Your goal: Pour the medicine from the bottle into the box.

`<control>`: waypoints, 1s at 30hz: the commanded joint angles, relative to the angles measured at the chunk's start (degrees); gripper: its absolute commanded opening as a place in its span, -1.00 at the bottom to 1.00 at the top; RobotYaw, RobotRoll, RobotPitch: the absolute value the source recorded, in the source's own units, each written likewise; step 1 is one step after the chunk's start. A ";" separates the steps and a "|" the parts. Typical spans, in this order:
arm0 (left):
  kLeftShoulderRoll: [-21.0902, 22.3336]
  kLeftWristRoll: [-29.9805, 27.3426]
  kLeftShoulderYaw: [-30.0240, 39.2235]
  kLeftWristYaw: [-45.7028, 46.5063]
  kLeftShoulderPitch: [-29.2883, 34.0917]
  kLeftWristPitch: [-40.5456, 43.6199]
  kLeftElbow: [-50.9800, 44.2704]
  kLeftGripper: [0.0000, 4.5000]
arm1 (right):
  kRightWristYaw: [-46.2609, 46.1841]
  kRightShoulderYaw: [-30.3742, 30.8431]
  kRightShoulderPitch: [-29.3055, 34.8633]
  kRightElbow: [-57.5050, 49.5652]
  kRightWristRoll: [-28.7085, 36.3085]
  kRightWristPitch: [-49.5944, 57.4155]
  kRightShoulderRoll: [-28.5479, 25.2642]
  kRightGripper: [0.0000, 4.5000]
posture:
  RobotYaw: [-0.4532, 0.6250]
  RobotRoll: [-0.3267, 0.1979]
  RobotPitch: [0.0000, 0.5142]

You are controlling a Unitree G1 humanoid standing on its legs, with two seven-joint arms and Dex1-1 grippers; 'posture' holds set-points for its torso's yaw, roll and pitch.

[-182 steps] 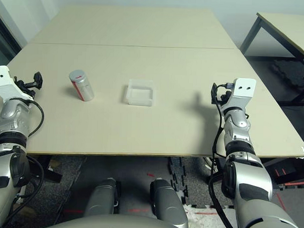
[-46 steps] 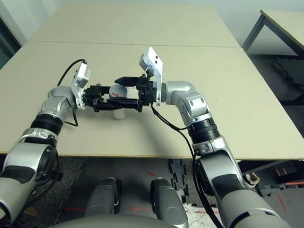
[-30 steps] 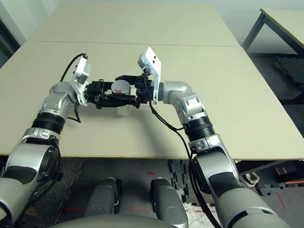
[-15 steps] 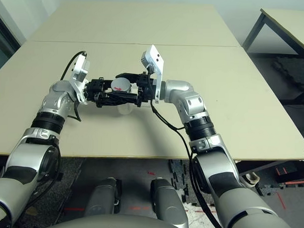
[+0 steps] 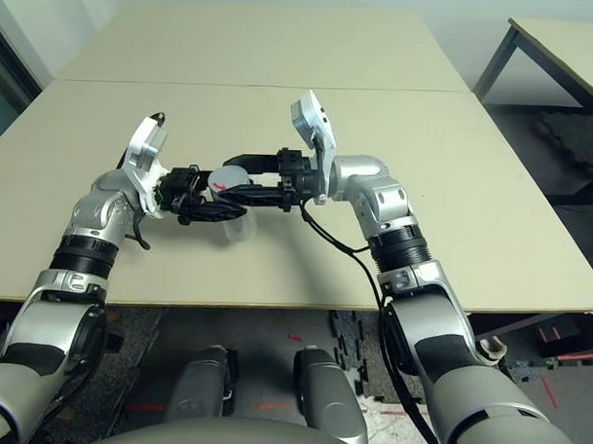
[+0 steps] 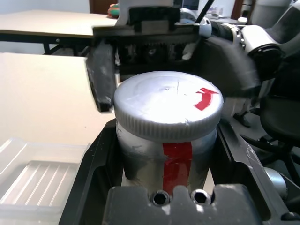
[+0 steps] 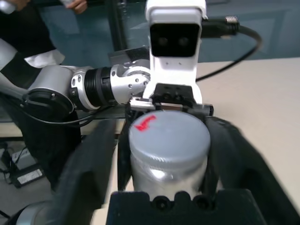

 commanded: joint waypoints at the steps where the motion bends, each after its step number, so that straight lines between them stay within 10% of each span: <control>1: 0.90 -0.65 -0.26 0.54 0.39 0.53 -1.17 0.21 | 0.42 -0.10 -1.75 1.62 -0.65 -1.39 -0.24 1.00 | -0.21 0.25 -0.69; 30: 0.31 -0.68 -1.35 2.14 -1.09 -1.58 -0.62 0.21 | -5.73 1.86 -4.17 6.69 -6.98 -5.36 0.84 1.00 | -0.22 0.25 -0.68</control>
